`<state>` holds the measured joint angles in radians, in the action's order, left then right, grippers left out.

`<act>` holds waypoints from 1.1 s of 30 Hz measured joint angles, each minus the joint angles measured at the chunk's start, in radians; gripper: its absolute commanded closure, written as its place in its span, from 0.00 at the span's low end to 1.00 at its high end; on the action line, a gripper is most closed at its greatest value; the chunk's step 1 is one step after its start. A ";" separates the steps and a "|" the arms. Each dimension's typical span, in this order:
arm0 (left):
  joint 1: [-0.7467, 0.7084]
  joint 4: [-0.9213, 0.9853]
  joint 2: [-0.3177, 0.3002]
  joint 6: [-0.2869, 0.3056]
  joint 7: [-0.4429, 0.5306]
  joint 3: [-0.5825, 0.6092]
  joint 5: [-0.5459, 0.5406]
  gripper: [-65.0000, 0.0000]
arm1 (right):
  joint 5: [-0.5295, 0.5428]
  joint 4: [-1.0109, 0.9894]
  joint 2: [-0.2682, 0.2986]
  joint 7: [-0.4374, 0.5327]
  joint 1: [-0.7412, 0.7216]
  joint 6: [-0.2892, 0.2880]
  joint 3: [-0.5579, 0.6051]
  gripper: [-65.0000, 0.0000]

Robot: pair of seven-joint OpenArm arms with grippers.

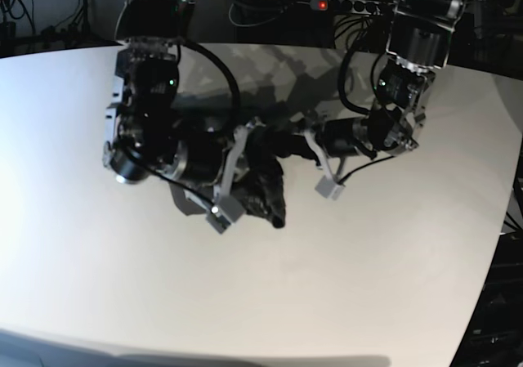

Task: Fold the T-shirt properly
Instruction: 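Fold the strip end with the right gripper over onto the folded bundle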

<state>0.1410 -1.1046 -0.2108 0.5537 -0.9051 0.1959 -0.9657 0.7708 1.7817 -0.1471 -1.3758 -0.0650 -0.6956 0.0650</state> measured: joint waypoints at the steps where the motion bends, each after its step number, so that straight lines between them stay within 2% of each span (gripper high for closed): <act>1: 0.000 0.000 0.000 0.000 0.000 0.000 0.000 0.97 | -0.001 0.000 0.001 0.000 0.001 0.000 0.000 0.99; 4: -0.006 -0.003 0.000 0.000 0.003 -0.001 0.001 0.97 | 0.000 -0.005 0.010 -0.001 -0.002 0.000 0.001 0.99; 11: -0.011 -0.003 -0.002 0.007 0.004 -0.003 -0.003 0.97 | -0.001 -0.144 0.086 0.050 -0.037 0.000 0.003 0.99; 20: -0.011 -0.003 -0.002 0.007 0.004 -0.003 -0.003 0.97 | -0.001 -0.161 0.105 0.125 -0.045 0.000 0.109 0.99; 24: -0.011 -0.003 -0.001 0.007 0.004 -0.003 -0.003 0.97 | -0.004 -0.164 0.108 0.132 -0.057 0.000 0.116 0.99; 33: -0.023 -0.007 -0.002 0.011 0.015 -0.003 -0.003 0.97 | -0.001 -0.164 0.153 0.133 -0.086 0.000 0.119 0.99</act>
<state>0.1184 -1.1118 -0.2131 0.5648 -0.8902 0.1925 -0.9688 0.7700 1.6180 0.0059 -1.2430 -0.1513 -0.6956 0.1837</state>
